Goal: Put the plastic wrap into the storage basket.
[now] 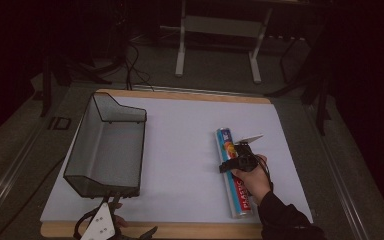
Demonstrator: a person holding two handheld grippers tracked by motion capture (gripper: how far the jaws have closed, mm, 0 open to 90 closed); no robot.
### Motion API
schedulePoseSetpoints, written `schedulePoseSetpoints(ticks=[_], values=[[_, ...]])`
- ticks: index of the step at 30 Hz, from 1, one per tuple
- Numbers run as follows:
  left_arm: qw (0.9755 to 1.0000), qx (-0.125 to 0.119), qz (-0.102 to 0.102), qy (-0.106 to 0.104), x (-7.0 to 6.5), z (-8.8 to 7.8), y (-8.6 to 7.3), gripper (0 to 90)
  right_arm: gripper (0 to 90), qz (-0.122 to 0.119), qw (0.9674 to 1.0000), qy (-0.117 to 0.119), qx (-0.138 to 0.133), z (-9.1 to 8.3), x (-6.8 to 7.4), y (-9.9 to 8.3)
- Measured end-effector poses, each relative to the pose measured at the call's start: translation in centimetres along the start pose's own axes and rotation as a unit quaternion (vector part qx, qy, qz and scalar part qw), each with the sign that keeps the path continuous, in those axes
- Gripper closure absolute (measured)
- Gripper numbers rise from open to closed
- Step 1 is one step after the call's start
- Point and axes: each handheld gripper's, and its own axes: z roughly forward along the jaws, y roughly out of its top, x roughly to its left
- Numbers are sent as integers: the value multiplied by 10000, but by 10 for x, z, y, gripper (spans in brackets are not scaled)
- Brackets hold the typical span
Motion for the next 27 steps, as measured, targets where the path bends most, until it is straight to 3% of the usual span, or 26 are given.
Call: schedulePoseSetpoints(ticks=[8,14,21,27], values=[[10000,16,16,11,0,0,0,5,315,74,9983,412,-417,-22,2,8],[10000,20,12,19,0,0,0,6,315,18,9945,658,-816,-46,12,21],[10000,35,16,23,0,1,0,6,315,-266,9913,702,-1083,-59,38,32],[10000,39,7,19,0,0,-1,6,315,-627,9869,610,-1359,-62,71,38]])
